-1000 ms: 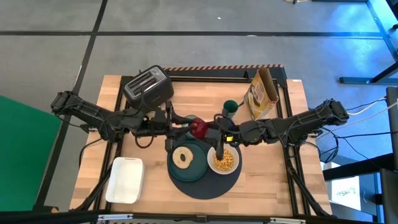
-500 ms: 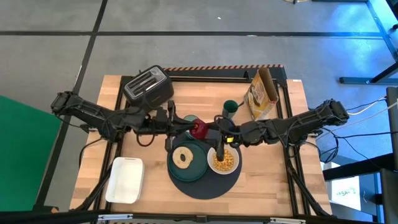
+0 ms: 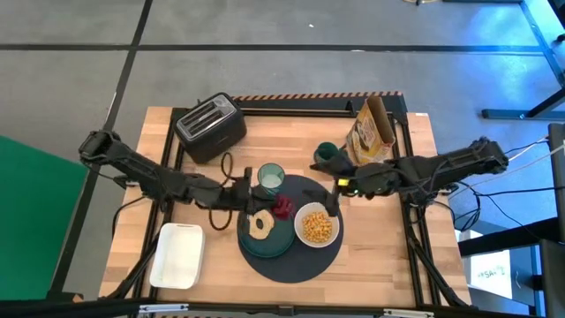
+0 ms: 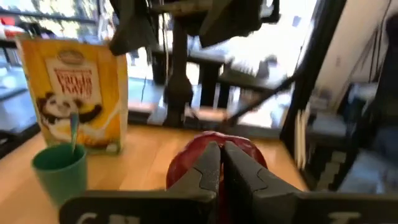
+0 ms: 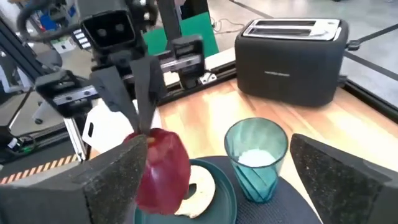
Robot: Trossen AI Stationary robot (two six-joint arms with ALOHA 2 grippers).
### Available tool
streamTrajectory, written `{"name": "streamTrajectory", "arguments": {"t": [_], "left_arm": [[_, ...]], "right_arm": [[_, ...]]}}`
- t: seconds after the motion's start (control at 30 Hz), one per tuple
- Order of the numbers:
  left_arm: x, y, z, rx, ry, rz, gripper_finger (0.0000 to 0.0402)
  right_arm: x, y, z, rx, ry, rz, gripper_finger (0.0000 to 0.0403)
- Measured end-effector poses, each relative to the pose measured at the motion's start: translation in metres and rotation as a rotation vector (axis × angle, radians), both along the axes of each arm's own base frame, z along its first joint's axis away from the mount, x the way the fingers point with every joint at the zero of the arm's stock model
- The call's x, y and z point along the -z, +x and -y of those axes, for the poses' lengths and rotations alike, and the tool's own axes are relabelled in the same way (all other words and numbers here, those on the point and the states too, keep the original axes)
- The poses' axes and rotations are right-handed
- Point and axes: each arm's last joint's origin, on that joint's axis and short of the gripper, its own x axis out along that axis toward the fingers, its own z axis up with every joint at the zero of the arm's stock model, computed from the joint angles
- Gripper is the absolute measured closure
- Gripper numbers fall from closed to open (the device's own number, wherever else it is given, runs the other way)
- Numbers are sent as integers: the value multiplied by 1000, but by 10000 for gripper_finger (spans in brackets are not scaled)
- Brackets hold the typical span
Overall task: Arrange a breakfast setting
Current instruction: Put the red apple on the blue plate
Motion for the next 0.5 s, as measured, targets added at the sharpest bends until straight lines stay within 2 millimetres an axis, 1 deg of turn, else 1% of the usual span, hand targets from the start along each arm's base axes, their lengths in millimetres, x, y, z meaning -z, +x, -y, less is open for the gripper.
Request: {"name": "streamTrajectory", "arguments": {"t": [0.07,0.17,0.3,0.4,0.5], "left_arm": [[10,1,9,-10,-19,9,401],[41,6,20,-22,5,-99,401],[70,16,31,-31,10,-171,401],[94,22,41,10,70,-239,401],[104,25,45,24,86,-251,401]], "right_arm": [[-3,-6,2,8,-1,-5,19],[-6,-11,4,13,-4,-4,28],[-4,-11,4,19,-11,-16,39],[-3,-12,4,21,-11,-28,44],[-1,-12,4,22,-13,-51,45]]}}
